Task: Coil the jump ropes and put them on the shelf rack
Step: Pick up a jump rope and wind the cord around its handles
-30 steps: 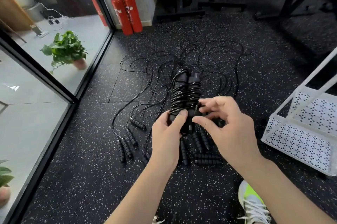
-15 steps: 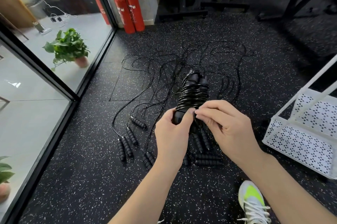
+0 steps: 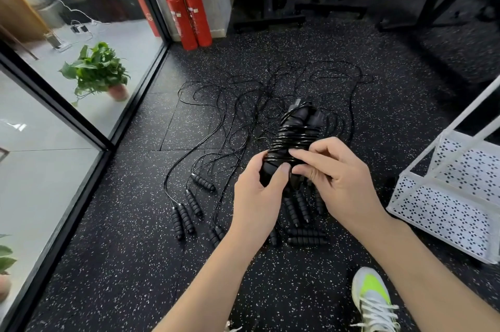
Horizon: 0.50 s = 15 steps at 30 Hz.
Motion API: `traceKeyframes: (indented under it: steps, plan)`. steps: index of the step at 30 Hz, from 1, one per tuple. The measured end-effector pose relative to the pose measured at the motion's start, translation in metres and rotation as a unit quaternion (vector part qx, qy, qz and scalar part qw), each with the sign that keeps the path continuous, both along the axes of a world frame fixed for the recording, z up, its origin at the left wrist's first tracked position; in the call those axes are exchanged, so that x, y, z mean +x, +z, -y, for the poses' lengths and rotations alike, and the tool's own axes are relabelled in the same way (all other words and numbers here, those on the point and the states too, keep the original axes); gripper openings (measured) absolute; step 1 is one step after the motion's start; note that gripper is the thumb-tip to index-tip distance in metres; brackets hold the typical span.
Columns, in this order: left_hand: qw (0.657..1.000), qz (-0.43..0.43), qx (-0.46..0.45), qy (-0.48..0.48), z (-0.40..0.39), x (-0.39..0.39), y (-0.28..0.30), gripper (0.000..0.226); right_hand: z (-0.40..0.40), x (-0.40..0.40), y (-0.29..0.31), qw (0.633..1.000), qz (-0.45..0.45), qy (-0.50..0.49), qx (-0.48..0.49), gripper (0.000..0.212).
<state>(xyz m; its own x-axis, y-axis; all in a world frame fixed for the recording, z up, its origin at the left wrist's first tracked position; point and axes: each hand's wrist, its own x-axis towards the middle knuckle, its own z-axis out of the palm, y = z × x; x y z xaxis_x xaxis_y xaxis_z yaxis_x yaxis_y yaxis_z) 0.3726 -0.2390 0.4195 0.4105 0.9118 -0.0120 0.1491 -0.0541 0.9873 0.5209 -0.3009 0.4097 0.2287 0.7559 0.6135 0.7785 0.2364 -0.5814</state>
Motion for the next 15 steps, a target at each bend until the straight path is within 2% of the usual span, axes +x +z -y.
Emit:
traceKeyframes:
  steps: [2,5,10,13,15]
  plan:
    - [1.0,-0.018,0.013,-0.003,0.0,0.0,0.001,0.017,-0.002,0.0,-0.002,1.0,0.005,-0.007,0.002,0.03]
    - [0.998,-0.043,0.034,-0.015,0.003,0.001,0.002,0.028,-0.002,0.001,0.001,1.0,0.014,-0.003,0.001,0.017]
    - [0.984,-0.083,0.129,-0.095,0.004,-0.004,0.005,0.062,-0.001,0.004,0.006,1.0,0.016,0.0,-0.022,0.01]
    - [0.963,-0.172,0.168,-0.126,0.004,-0.006,0.004,0.1,0.0,0.004,0.009,0.999,0.028,-0.005,-0.028,0.017]
    - [0.945,-0.226,0.208,-0.111,0.005,-0.004,0.005,0.111,0.0,0.002,0.01,0.999,0.039,0.0,-0.028,0.021]
